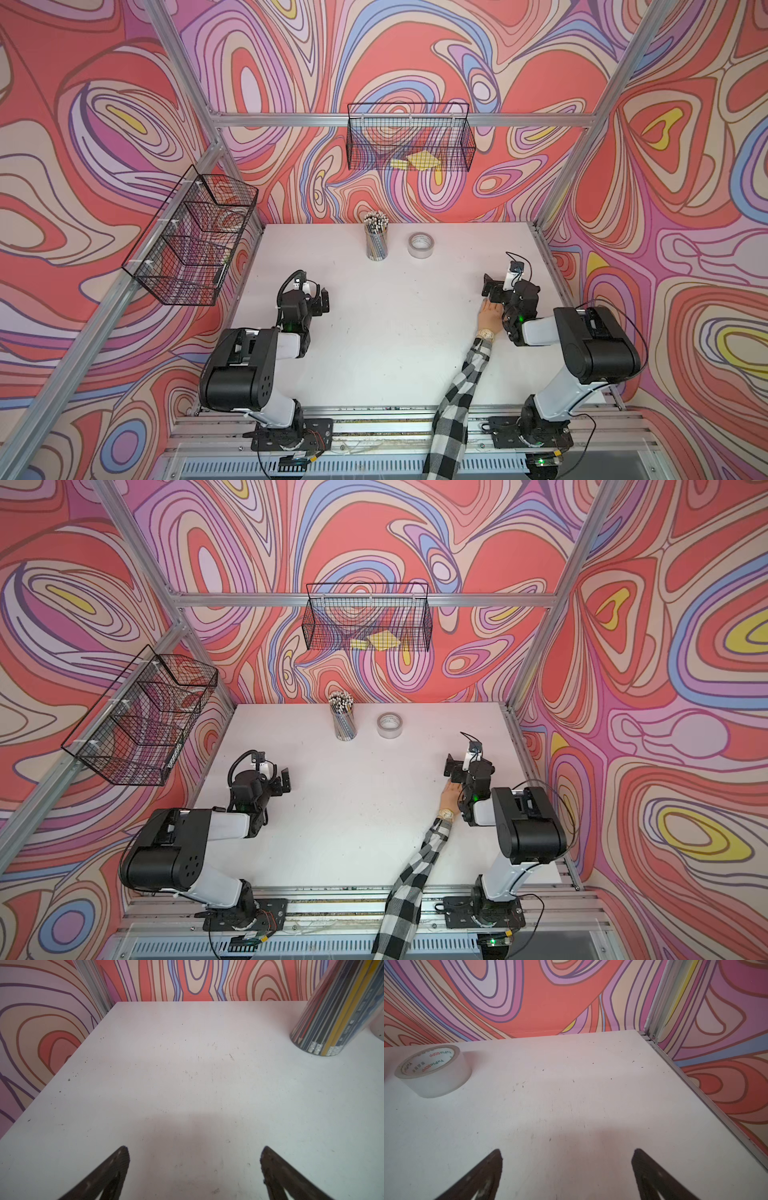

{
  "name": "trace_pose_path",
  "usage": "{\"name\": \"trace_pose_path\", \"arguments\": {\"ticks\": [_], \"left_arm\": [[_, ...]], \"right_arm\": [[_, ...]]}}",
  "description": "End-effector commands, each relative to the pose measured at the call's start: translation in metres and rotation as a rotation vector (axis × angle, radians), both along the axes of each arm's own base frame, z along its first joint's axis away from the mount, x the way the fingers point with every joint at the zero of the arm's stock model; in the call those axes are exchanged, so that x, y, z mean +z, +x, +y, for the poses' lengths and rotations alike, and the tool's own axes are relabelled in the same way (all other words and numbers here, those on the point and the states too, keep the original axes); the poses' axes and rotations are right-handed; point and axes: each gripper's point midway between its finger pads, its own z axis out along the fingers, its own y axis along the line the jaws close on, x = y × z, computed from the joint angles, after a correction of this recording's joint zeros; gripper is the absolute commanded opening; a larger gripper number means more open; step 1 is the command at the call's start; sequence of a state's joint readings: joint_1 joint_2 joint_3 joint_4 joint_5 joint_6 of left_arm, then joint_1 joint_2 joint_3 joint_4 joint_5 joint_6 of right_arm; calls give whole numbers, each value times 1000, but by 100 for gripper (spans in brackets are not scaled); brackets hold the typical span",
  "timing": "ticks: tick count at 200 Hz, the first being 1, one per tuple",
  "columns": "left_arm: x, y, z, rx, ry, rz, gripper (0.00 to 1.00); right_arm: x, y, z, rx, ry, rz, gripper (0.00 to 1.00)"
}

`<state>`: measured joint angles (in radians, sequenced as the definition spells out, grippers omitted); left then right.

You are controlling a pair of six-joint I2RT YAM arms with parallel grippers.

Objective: Take off the watch
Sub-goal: Adjust the hand at the center of the board.

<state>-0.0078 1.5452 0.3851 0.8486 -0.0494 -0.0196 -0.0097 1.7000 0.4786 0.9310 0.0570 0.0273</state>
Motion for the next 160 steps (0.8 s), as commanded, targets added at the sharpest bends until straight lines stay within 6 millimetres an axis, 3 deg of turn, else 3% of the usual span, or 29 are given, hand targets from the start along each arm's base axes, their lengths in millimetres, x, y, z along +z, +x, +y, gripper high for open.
{"name": "trace_pose_path", "arguments": {"ticks": [1,121,160], "left_arm": [[7,1,0,4,-2,-32,99],[6,2,-3,-18,-8,-7,99],[15,4,-2,-13,-5,-2,99]], "right_arm": [[1,0,7,35,-3,-6,98],[-1,0,8,39,3,1,98],[4,-1,5,27,3,-17,98]]}}
